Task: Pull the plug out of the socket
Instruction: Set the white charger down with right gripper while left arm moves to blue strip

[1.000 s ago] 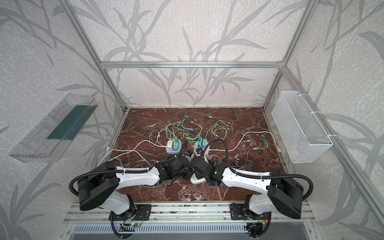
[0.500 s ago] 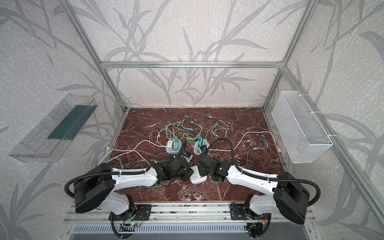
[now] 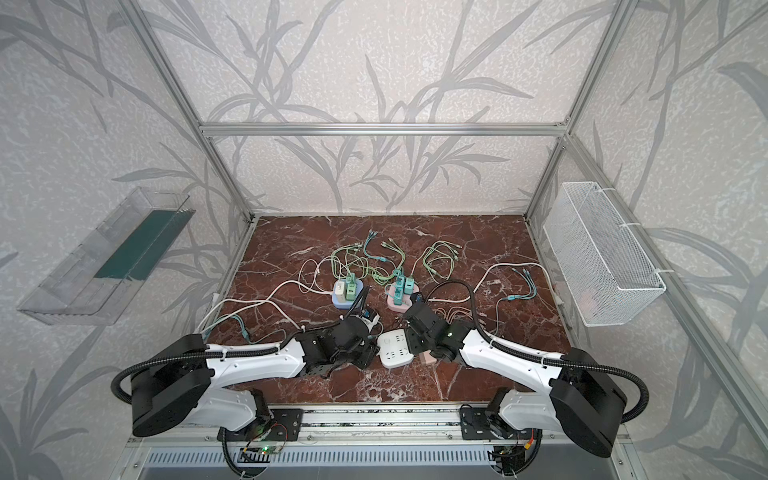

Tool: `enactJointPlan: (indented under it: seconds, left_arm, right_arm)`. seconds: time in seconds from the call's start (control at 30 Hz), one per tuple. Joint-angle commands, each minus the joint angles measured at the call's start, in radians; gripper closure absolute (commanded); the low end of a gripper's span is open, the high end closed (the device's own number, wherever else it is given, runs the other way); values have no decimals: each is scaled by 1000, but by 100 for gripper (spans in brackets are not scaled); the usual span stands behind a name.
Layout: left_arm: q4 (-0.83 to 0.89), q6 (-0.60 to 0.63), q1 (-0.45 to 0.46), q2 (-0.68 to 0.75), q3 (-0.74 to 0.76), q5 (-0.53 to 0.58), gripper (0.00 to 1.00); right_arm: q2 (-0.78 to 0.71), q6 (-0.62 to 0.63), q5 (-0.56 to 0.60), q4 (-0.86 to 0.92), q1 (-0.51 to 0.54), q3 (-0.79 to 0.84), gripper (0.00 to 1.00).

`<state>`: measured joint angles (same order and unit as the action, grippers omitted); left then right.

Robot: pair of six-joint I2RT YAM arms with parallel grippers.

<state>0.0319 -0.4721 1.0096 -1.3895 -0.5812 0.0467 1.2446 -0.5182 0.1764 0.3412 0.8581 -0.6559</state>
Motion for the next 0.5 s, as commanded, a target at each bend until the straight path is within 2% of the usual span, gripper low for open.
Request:
enactJointPlan:
  seconds: [0.0,0.3,0.47]
  left_arm:
    - [15,9,2,47,19,12,50]
    - [-16,18,2,169,62,49,44]
    - [44,16,-4,248,63,107,39]
  right_arm:
    - [-27,14,-2,31,-13,4,54]
    - [11,19,-6,83,-40,1,52]
    - [40,32,-22,97,-48,-15,52]
